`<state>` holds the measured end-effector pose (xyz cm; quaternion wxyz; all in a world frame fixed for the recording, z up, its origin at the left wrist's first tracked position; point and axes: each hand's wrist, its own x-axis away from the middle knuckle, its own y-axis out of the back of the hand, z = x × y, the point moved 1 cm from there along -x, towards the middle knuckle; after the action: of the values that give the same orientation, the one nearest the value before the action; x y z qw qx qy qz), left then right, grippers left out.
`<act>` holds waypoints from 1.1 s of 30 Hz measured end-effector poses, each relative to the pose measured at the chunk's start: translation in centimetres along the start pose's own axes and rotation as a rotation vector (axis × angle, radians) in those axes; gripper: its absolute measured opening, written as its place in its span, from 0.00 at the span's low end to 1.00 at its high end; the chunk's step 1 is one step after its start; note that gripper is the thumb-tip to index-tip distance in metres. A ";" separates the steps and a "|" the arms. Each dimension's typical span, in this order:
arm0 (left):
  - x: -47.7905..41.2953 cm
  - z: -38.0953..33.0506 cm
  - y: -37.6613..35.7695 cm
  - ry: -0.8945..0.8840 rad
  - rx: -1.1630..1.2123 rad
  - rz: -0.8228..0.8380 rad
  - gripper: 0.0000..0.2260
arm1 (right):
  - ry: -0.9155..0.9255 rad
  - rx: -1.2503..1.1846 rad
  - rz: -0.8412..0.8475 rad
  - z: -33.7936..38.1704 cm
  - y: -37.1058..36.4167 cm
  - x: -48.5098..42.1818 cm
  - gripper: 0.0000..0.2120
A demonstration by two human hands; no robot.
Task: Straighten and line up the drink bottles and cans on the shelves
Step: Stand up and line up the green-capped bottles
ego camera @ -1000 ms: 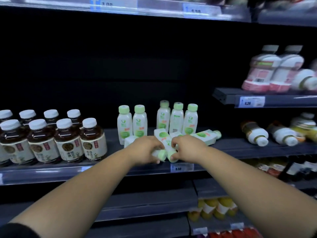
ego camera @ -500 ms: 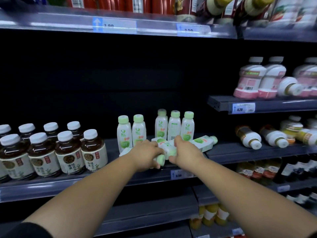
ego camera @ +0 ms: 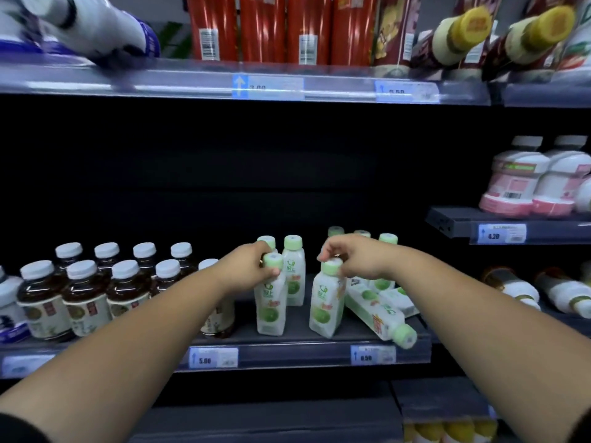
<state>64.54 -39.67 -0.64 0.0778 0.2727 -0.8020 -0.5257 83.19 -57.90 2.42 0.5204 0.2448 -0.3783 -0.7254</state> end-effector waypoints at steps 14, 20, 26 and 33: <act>-0.4 -0.4 3.1 -0.066 -0.177 0.212 0.20 | 0.091 0.060 -0.063 2.7 -2.6 -4.1 0.22; -1.2 0.0 3.8 -0.105 -0.322 0.261 0.16 | 0.169 0.046 -0.012 4.0 -4.0 -5.3 0.22; -2.1 0.4 4.7 -0.119 -0.296 0.319 0.18 | 0.148 -0.004 0.046 4.3 -3.7 -5.5 0.22; -3.0 1.2 5.5 -0.149 -0.185 0.401 0.19 | 0.018 -0.223 0.145 4.4 -2.5 -6.3 0.15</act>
<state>64.66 -35.52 4.23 0.1457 0.0599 -0.7922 -0.5896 80.63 -50.31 2.80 0.5990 0.1639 -0.3072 -0.7211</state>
